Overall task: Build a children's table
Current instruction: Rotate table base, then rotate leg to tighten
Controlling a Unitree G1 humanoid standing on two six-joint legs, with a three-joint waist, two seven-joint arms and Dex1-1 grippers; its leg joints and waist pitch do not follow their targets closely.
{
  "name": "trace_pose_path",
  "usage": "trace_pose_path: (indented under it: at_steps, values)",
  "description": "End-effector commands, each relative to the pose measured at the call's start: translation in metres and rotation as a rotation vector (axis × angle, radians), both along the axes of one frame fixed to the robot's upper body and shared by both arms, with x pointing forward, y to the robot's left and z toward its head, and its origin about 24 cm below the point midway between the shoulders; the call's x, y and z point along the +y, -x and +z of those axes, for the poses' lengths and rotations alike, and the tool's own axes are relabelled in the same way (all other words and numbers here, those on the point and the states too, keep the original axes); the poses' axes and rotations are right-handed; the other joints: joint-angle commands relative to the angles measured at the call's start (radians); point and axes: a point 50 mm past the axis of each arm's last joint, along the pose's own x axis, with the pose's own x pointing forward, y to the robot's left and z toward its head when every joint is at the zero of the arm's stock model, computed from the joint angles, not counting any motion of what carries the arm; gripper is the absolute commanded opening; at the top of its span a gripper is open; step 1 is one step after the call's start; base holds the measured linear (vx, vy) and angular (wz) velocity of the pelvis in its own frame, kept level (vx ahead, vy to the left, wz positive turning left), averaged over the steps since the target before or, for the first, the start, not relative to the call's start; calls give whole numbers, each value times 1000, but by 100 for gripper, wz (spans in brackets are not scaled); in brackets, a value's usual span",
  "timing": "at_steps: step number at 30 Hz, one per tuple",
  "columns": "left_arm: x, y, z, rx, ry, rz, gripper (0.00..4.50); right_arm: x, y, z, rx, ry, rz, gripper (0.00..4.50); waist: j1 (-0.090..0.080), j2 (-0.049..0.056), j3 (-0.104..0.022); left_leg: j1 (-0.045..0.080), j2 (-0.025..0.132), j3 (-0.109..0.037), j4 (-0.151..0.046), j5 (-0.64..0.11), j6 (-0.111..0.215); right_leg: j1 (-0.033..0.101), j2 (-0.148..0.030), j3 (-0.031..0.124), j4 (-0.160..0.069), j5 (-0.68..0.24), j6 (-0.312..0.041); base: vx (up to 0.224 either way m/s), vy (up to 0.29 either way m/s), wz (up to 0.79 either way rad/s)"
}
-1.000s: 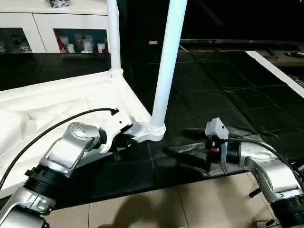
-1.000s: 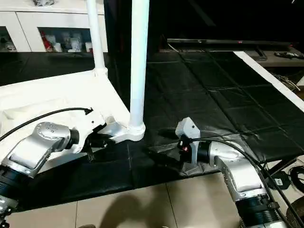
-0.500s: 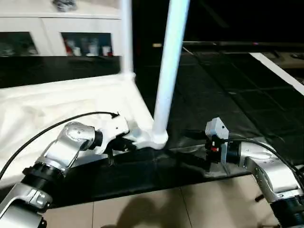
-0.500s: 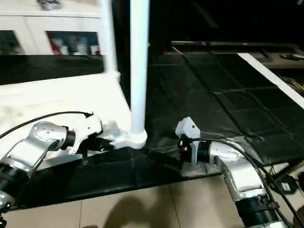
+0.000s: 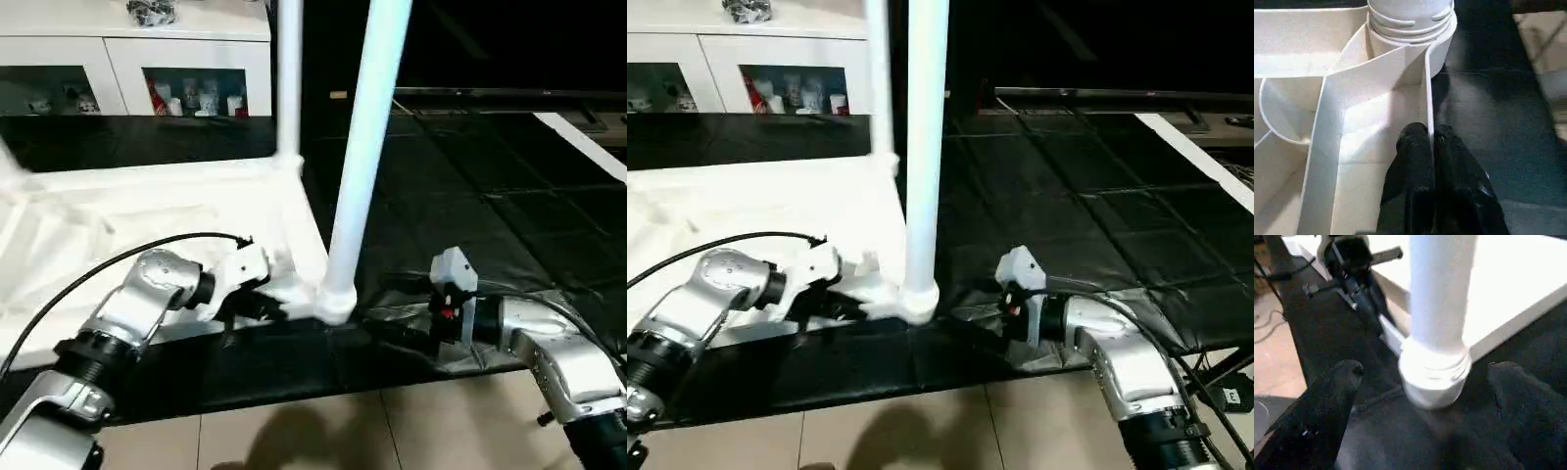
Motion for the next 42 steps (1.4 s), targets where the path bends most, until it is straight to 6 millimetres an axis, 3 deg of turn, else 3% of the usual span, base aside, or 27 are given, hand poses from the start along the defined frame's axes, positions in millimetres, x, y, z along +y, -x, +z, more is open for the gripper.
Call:
trace_pose_path:
  at_steps: [1,3,7,10,12,21,24,29,35,37,38,41,42]
  values:
    - [-24,14,-3,43,74,-177,3,0,-5,7,-35,-7,21,450,-9,-1,-54,9,25,-4,-79,-303,3,33,-63,43,-89,-429,-140,0,0,0]
    - [-27,16,-3,47,73,-217,3,4,-8,8,-42,-16,59,450,-7,-4,-52,16,27,-1,-78,-323,2,27,-63,45,-91,-441,-147,0,0,0]
    - [-29,17,-5,52,43,-282,3,13,-8,7,-27,-45,168,450,-3,0,-52,14,26,-2,-79,-331,3,30,-65,45,-93,-462,-143,0,0,0]
    - [-29,14,-4,42,39,-292,0,15,-7,2,9,-36,246,415,1,3,-52,18,27,-1,-79,-340,0,28,-64,46,-95,-461,-146,0,0,0]
    - [-30,13,-2,29,38,-295,0,14,-9,-1,40,-35,280,403,5,4,-53,13,28,-3,-80,-333,-1,34,-66,45,-92,-459,-150,0,0,0]
    - [-30,12,-1,15,45,-304,0,16,-20,-4,95,-24,351,321,11,1,-56,8,31,0,-79,-291,0,37,-64,45,-80,-394,-177,0,0,0]
    - [-29,11,-2,16,39,-310,0,17,-24,-6,121,-22,393,293,8,-3,-57,7,30,0,-78,-297,0,38,-66,43,-80,-411,-180,0,0,0]
    - [-28,8,-3,11,37,-276,0,18,-25,-8,135,-29,422,258,11,-4,-55,6,30,0,-78,-293,3,37,-67,44,-83,-438,-167,0,0,0]
    - [-25,-2,-7,6,-10,-184,0,19,-22,-10,151,-75,412,221,12,2,-52,14,29,-1,-78,-327,-4,31,-66,43,-94,-503,-148,0,0,0]
    - [-27,-8,-8,1,-12,-117,0,19,-22,-12,142,-101,371,217,11,5,-50,18,28,0,-78,-344,-6,27,-66,43,-100,-534,-138,0,0,0]
    - [-28,-14,-8,-7,-9,-60,0,19,-22,-14,127,-120,330,214,10,1,-51,20,27,-2,-77,-356,-8,27,-68,41,-102,-557,-131,0,0,0]
    - [-34,-25,-4,-21,41,47,0,21,-24,-21,119,-117,235,210,6,3,-50,15,24,-5,-78,-355,-10,28,-70,36,-106,-597,-111,0,0,0]
    - [-35,-27,-3,-25,46,58,0,21,-24,-22,119,-116,220,210,4,-2,-53,14,22,-8,-77,-352,-12,31,-73,33,-109,-610,-101,0,0,0]
